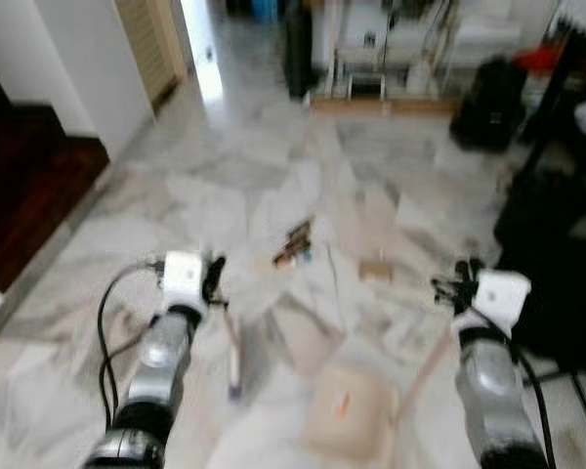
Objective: Sweep floor
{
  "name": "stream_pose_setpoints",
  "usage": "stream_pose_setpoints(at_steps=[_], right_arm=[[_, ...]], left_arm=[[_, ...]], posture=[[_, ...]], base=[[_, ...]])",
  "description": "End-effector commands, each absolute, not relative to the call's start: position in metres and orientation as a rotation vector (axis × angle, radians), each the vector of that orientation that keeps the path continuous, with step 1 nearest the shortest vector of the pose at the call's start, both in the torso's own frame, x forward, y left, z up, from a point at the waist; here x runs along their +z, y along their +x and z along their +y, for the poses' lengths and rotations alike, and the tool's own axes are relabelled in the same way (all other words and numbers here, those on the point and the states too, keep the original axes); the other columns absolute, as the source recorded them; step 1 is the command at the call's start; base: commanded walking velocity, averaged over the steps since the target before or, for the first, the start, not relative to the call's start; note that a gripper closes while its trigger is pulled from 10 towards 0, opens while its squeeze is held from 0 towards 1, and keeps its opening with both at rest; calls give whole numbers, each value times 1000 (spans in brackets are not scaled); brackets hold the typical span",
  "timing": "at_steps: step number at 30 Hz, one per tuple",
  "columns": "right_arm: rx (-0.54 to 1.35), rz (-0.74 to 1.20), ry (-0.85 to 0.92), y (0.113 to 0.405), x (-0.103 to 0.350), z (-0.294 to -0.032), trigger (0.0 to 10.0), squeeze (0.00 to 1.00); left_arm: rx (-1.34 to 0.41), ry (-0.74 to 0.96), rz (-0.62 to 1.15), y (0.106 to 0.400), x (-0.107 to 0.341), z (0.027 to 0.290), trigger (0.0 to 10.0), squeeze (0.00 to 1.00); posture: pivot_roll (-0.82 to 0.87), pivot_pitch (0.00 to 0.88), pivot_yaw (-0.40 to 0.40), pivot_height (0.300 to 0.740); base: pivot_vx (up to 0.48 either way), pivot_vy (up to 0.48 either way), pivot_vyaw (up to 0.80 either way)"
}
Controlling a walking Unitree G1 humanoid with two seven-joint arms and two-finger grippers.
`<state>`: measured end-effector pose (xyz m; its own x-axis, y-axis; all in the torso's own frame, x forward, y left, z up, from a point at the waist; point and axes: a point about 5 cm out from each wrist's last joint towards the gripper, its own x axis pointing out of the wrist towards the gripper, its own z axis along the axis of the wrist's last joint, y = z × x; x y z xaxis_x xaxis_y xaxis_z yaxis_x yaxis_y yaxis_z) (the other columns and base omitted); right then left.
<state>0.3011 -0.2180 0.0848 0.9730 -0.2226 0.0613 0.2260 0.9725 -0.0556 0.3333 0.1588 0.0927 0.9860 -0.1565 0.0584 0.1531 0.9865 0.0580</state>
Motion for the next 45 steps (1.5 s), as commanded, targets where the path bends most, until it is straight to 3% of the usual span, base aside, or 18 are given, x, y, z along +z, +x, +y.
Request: stream_pose_setpoints(at_steps=[1,28,34,45], right_arm=[[-211,-102,-65,305,94,-213,10000,0],[-212,-110,-58,306,97,-214,10000,0],[-208,-111,-54,307,98,-214,10000,0],[-203,-122,-60,308,100,-214,10000,0]], left_arm=[[-151,78,-121,337,107,163,10000,0],[-157,67,-131,340,111,161,10000,0],[-158,64,-130,340,110,159,10000,0],[-154,57,-132,341,111,159,10000,0]], posture=[[-143,0,33,740],[-139,0,27,740],[-140,0,26,740],[-135,0,24,740]], base=[[304,0,-800],[304,0,-167],[304,0,-754],[305,0,0]])
